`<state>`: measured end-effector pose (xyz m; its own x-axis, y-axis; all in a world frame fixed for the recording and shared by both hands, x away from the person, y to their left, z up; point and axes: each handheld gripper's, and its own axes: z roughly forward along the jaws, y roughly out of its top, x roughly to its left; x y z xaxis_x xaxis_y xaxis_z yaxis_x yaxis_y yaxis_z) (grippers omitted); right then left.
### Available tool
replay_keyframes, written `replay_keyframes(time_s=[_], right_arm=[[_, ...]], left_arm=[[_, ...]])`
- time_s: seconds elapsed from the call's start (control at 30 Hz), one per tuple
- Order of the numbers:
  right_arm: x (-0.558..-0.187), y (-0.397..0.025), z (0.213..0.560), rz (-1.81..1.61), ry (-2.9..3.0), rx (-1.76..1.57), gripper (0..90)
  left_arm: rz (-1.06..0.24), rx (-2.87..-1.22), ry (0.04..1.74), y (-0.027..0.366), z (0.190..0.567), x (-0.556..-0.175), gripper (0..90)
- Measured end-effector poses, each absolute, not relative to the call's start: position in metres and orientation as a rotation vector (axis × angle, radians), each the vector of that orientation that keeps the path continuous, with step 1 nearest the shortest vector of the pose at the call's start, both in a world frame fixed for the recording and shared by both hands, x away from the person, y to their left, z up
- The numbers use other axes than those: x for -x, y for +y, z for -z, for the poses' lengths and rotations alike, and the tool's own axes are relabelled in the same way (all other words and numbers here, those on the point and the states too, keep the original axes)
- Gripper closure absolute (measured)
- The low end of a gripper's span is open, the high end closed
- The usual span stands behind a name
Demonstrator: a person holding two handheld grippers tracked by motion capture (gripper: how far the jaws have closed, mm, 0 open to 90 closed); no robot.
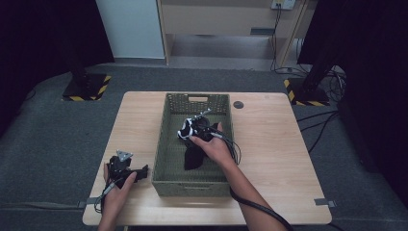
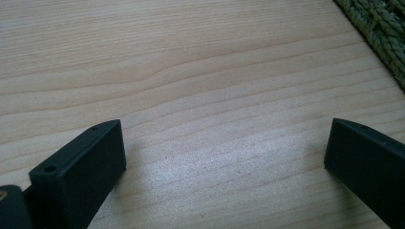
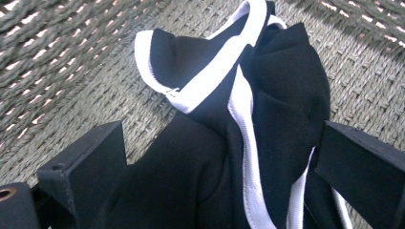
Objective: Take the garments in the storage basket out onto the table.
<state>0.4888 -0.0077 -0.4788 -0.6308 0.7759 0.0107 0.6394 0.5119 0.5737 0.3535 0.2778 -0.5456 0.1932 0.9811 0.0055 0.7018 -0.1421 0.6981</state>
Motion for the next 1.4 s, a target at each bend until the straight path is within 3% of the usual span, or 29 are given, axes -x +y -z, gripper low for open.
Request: replay_keyframes(time_s=[1.4], right_arm=[[-0.503,0.004,0.505,-0.676,2.568,-1.219,1.6]], left_arm=[[-0.643,-1.912,1.567,0.278,0.546,-0.353,0.0]])
